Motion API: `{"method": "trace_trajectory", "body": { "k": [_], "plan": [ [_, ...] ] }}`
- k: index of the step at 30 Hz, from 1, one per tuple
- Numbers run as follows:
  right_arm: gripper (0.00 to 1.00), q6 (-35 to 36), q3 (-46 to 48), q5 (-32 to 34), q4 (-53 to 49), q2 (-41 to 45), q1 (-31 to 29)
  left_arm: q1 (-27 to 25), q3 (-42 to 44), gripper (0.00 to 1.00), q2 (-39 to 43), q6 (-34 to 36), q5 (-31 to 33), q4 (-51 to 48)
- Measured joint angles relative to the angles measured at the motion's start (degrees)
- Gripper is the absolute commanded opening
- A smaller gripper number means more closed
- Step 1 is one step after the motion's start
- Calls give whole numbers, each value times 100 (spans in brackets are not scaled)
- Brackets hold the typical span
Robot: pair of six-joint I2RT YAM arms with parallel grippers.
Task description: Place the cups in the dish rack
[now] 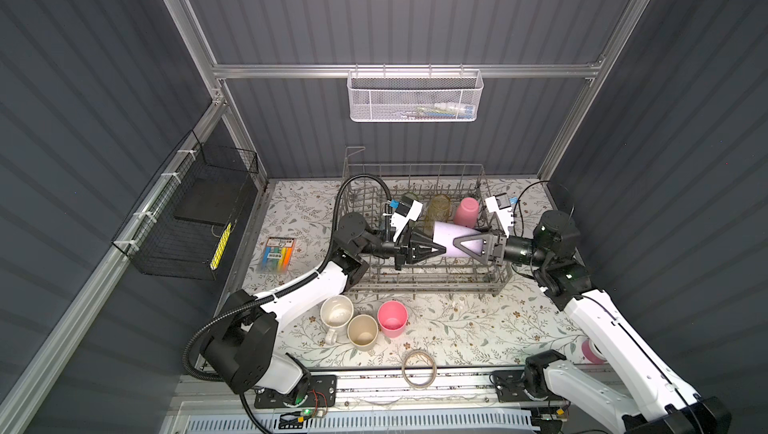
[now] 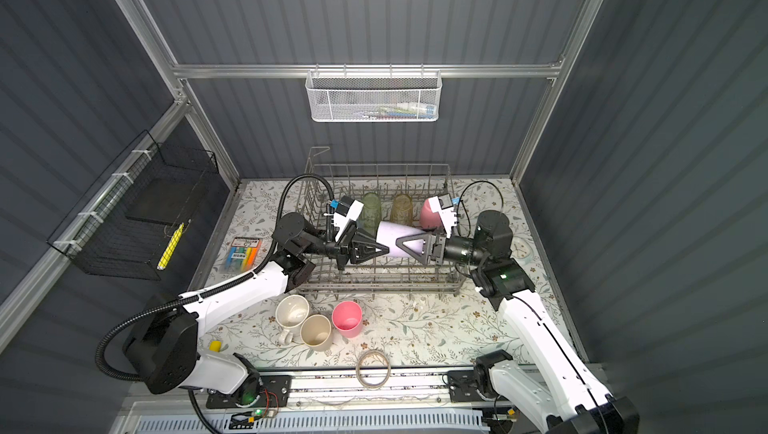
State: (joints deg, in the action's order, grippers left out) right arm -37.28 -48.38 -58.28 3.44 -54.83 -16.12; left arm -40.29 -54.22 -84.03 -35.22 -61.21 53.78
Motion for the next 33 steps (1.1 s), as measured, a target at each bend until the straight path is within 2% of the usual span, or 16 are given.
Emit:
{"method": "trace_trajectory", "body": {
  "k": [4, 10, 13, 18, 23, 33],
  "plan": [
    [72, 2, 0, -17, 11, -20, -26, 2, 0, 0, 0, 2, -44, 2],
    [58, 4, 0, -48, 74, -50, -83, 22, 0, 29, 0, 31, -33, -28],
    [54, 4, 0, -39, 76, -39, -114, 22, 0, 36, 0, 57, 13, -74],
    [52, 35, -37, 72, -57, -28, -109, 22, 15, 48, 7, 127, 94, -175],
    [51, 275, -199, 269, -551, 20, -2, 28, 151, 54, 129, 221, 203, -310],
    [46, 748, -457, 691, -1615, 164, 713, 74, 293, 55, 761, 824, 608, -1220]
  ]
}}
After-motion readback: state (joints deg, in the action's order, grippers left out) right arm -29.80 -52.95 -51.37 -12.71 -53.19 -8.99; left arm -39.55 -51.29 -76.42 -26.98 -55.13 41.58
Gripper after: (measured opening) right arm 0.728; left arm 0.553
